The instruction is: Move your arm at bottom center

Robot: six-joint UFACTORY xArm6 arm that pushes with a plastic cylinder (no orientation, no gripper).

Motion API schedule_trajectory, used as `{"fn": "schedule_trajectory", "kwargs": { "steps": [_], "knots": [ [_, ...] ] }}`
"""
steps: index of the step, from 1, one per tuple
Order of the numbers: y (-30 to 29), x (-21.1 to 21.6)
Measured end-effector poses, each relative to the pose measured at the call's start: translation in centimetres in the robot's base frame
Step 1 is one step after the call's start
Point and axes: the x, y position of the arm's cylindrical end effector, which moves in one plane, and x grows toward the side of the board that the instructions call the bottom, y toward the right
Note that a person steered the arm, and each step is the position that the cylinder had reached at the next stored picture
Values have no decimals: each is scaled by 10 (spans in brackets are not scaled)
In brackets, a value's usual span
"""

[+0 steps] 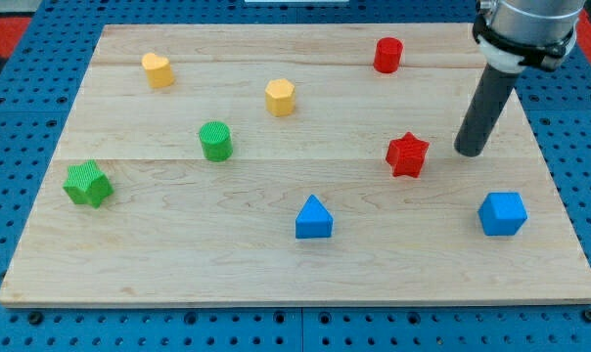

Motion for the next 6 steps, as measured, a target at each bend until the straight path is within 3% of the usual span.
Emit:
{"fn": "schedule_trajectory", "kwargs": {
  "steps": [4, 6],
  "knots": [
    [-112, 117],
    [-217, 131]
  ]
}}
